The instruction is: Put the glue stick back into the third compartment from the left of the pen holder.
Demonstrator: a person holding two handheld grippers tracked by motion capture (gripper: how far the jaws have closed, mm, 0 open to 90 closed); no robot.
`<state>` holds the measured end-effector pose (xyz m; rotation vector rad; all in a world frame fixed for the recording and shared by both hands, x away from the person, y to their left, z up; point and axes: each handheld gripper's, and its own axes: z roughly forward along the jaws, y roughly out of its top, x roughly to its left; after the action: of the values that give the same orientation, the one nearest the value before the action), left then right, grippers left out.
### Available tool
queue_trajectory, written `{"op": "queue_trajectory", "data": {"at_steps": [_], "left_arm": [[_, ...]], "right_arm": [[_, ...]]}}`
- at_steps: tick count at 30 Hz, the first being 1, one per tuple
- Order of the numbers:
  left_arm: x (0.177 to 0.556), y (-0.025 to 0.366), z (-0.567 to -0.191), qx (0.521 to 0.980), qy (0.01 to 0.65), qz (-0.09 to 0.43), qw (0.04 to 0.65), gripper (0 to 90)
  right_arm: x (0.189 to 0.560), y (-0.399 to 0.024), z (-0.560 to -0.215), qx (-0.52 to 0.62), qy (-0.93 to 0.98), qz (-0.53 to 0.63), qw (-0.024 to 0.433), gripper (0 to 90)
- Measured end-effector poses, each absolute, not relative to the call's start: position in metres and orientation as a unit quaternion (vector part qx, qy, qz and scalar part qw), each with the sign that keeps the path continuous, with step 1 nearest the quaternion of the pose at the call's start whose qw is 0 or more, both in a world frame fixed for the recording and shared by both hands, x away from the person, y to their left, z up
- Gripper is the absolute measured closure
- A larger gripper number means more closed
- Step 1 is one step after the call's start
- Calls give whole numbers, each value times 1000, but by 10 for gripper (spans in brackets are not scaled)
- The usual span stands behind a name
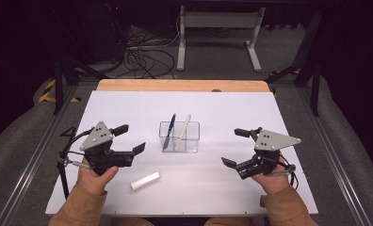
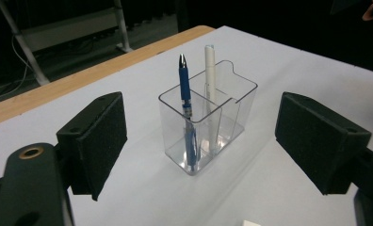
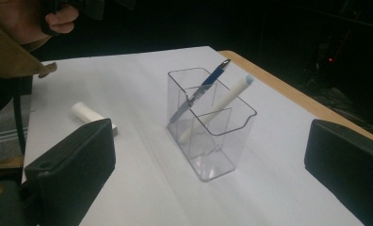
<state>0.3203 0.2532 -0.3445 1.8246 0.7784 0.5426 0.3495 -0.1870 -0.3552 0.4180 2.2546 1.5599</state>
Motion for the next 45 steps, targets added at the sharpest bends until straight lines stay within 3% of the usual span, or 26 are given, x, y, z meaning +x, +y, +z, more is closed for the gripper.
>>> {"op": "queue_trajectory", "data": {"at_steps": [36,45], "left_arm": [[303,309,-380,703,406,269,519,182],[306,310,-387,706,413,276,505,181]], "right_arm": [[363,-118,-351,66,841,525,115,161],[367,-90,-350,41,858,507,72,183]]}}
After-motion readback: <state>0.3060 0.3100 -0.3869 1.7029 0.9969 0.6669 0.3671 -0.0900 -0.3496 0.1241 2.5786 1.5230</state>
